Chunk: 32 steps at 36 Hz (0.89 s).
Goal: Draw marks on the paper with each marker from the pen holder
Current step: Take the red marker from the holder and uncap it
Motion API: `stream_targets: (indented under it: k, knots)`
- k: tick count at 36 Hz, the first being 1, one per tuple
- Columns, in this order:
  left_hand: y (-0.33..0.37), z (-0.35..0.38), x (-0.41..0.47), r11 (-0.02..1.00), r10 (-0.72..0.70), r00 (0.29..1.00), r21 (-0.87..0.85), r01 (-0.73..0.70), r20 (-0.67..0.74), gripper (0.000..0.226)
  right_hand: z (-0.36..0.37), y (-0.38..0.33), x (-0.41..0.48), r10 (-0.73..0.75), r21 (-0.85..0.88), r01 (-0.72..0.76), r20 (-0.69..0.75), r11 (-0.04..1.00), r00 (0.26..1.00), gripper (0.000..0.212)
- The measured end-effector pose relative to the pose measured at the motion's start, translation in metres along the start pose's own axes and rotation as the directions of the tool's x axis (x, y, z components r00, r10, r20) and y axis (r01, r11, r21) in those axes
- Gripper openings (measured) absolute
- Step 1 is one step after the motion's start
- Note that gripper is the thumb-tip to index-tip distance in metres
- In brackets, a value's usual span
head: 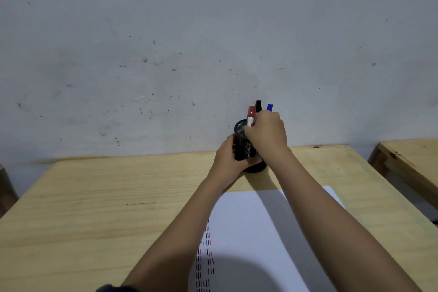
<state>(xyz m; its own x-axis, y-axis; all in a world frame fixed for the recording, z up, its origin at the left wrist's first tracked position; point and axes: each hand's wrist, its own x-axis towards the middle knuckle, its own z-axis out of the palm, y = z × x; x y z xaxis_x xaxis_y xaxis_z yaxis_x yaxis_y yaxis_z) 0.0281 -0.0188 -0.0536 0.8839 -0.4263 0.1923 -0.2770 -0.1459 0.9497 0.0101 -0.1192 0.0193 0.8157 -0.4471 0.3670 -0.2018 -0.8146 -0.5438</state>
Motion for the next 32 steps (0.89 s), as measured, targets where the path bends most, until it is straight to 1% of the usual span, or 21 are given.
stream_targets:
  k: [4, 7, 12, 14, 16, 20, 23, 25, 29, 32]
  knots:
    - [-0.002, 0.001, 0.000, 1.000, 0.010, 1.000, -0.021, -0.010, -0.016, 0.056, 0.003, 0.005, 0.003, 0.020, 0.113, -0.016, -0.030, 0.993, 0.999, 0.014]
    - [-0.004, 0.003, 0.000, 1.000, 0.025, 0.998, 0.019, -0.024, -0.050, 0.066, -0.002, 0.005, 0.001, 0.030, 0.216, -0.021, -0.042, 0.976, 0.999, 0.014]
    - [-0.004, 0.006, -0.004, 0.998, 0.027, 0.994, 0.051, -0.022, -0.108, 0.071, -0.013, 0.005, -0.008, 0.043, 0.409, -0.020, -0.048, 0.912, 0.998, 0.006]
    - [-0.002, 0.007, -0.007, 0.999, 0.020, 0.992, 0.053, -0.014, -0.122, 0.071, -0.020, 0.005, -0.013, 0.038, 0.478, 0.002, -0.073, 0.878, 0.997, 0.007]
    - [0.002, 0.006, -0.008, 0.999, 0.006, 0.992, 0.053, 0.001, -0.125, 0.067, -0.028, 0.004, -0.018, 0.023, 0.540, 0.043, -0.115, 0.841, 0.993, 0.006]
    - [0.012, 0.001, -0.013, 0.996, -0.036, 0.990, 0.072, 0.046, -0.134, 0.046, -0.049, -0.002, -0.027, -0.017, 0.622, 0.137, -0.195, 0.771, 0.981, 0.007]
    - [0.025, -0.008, -0.022, 0.997, -0.056, 0.986, 0.036, 0.063, -0.154, 0.026, -0.068, -0.007, -0.035, -0.077, 0.648, 0.210, -0.228, 0.732, 0.971, 0.009]
    - [0.044, -0.016, -0.030, 0.998, -0.052, 0.984, -0.033, 0.047, -0.173, 0.021, -0.082, -0.011, -0.042, -0.121, 0.649, 0.250, -0.237, 0.719, 0.964, 0.010]
    - [0.088, -0.034, -0.050, 0.993, 0.103, 0.971, -0.040, -0.115, -0.215, 0.018, -0.103, -0.015, -0.061, -0.239, 0.602, 0.321, -0.214, 0.732, 0.947, 0.015]
    - [0.120, -0.046, -0.069, 0.973, 0.179, 0.959, -0.101, -0.205, -0.218, 0.015, -0.111, -0.015, -0.077, -0.328, 0.520, 0.377, -0.188, 0.766, 0.926, 0.018]
